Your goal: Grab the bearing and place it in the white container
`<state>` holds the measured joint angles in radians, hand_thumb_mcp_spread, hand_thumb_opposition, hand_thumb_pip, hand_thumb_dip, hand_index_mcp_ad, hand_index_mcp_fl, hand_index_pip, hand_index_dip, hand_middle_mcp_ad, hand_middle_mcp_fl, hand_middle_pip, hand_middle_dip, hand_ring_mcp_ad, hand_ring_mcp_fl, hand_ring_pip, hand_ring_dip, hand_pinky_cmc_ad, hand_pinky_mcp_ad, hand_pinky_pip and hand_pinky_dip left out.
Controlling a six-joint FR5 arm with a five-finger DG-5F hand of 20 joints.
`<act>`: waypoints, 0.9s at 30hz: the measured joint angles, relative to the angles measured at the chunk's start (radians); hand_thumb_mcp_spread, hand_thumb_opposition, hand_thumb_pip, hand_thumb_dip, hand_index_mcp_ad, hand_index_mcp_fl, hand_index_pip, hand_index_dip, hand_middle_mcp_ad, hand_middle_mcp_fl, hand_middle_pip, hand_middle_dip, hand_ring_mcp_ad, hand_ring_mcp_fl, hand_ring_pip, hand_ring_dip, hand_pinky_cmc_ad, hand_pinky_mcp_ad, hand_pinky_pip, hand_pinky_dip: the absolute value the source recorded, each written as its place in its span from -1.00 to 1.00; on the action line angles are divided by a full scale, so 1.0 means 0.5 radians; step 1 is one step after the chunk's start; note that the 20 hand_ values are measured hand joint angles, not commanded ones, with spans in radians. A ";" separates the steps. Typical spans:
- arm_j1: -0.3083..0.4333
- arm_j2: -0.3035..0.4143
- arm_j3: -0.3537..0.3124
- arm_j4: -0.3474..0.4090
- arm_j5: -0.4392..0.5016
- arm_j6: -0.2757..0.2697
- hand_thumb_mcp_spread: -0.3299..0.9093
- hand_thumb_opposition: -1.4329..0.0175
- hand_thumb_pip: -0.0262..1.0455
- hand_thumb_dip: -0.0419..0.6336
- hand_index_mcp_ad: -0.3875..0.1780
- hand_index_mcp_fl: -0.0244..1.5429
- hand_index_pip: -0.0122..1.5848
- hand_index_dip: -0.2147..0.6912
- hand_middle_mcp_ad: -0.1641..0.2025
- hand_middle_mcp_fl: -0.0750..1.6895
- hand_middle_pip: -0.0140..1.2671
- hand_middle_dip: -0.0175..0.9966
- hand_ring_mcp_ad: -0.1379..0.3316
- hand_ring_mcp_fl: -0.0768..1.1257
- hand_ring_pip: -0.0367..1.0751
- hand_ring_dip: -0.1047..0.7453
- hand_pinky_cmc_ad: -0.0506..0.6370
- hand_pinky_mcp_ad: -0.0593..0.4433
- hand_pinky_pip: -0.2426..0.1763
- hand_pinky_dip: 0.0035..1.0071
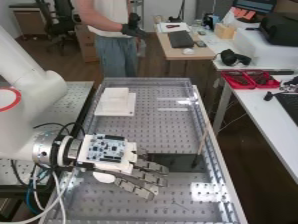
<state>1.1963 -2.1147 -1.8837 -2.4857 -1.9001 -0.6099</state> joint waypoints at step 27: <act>0.002 0.023 0.020 -0.009 0.002 0.018 0.50 -0.43 -0.01 0.20 -0.35 -0.44 0.67 -0.03 0.30 -0.83 -0.74 -0.53 0.14 -0.85 -0.76 -0.58 0.22 0.28 -0.13 -0.65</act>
<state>1.1972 -2.1030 -1.8738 -2.4901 -1.8989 -0.6008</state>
